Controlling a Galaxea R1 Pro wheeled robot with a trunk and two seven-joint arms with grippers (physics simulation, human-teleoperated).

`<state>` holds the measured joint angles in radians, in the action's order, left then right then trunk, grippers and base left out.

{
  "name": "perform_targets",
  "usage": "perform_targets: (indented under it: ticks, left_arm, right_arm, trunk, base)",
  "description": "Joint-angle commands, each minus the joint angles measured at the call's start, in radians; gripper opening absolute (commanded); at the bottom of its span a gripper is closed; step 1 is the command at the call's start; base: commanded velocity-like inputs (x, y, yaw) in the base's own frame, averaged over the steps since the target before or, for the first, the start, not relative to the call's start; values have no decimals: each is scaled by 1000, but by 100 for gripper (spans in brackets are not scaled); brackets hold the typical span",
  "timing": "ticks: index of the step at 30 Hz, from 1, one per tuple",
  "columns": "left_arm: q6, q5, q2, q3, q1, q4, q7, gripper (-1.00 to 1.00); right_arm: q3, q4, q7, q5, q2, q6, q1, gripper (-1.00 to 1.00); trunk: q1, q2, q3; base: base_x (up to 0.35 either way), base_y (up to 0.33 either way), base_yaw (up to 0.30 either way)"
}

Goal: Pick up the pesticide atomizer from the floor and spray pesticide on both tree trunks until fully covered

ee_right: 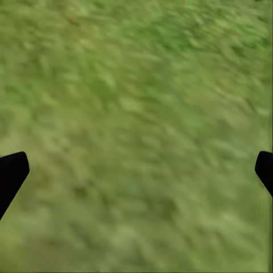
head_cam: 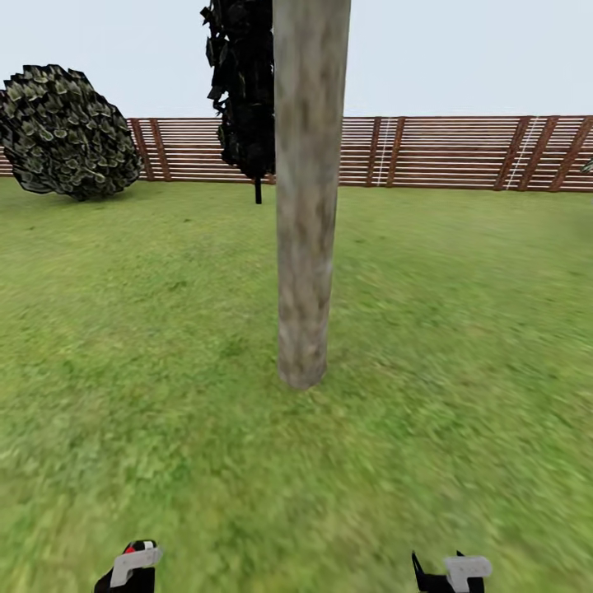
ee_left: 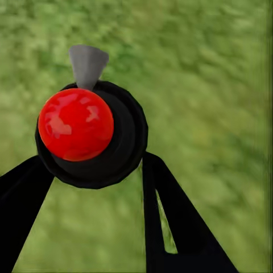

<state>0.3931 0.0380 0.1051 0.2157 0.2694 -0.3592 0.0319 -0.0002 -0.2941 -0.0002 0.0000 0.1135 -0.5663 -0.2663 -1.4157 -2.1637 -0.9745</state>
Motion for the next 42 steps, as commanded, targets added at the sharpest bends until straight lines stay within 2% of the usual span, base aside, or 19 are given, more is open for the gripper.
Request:
perform_targets:
  ticks: [1,8,19,23,27,28,30,33,34,36,37,39,40,42]
  left_arm:
    - [3,4,0,6,1,-1,3,-100]
    - [0,5,1,4,1,3,5,-100]
    - [0,6,6,6,4,-4,9,-100]
    - [-2,8,21,7,4,-4,9,-100]
    - [-7,28,39,7,9,-4,10,-100]
    - [-8,43,45,8,12,-6,11,-100]
    - [-9,86,59,8,17,-9,32,-100]
    - [-15,190,79,8,54,-10,156,-100]
    - [-86,351,104,9,163,-10,451,-100]
    - [-169,407,108,8,206,-12,531,-100]
    - [-335,586,99,-17,285,-13,694,-100]
    - [-358,653,94,-25,307,-14,754,-100]
    - [-368,696,93,-28,326,-15,810,-100]
    - [-372,717,94,-30,348,-15,882,-100]
  right_arm:
    - [0,1,0,0,0,-3,-1,100]
    - [-3,-1,-4,-1,0,-4,-1,100]
    - [3,-9,2,2,0,-5,-1,100]
    - [5,-89,6,14,2,-3,-1,100]
    - [6,-168,8,112,1,1,0,100]
    - [6,-178,8,156,1,3,-1,100]
    - [6,-189,9,251,-1,10,-8,100]
    - [6,-195,12,388,-25,50,-45,100]
    - [6,-195,198,568,-83,158,-131,100]
    - [6,-194,290,599,-95,196,-166,100]
    - [6,-197,502,620,-109,235,-237,100]
    - [6,-199,588,623,-117,240,-264,100]
    - [6,-200,638,625,-122,242,-290,100]
    - [6,-201,660,626,-124,251,-315,100]
  trunk:
    - [0,0,-1]
    - [0,0,-1]
    - [0,0,-1]
    - [0,0,-1]
    - [0,0,-1]
    - [0,0,-1]
    - [0,0,-1]
    - [0,0,-1]
    - [0,0,-1]
    - [0,0,-1]
    - [0,0,-1]
    - [0,0,-1]
    - [0,0,-1]
    - [0,0,-1]
  base:
    - [248,-190,0]
    - [237,-203,-5]
    - [238,-197,-189]
    - [107,-82,-11]
    - [19,-14,-2]
    - [7,-5,-1]
    - [4,-3,0]
    - [1,-1,0]
    - [0,0,0]
    - [0,0,0]
    - [0,0,0]
    - [0,0,0]
    - [0,0,0]
    - [0,0,0]
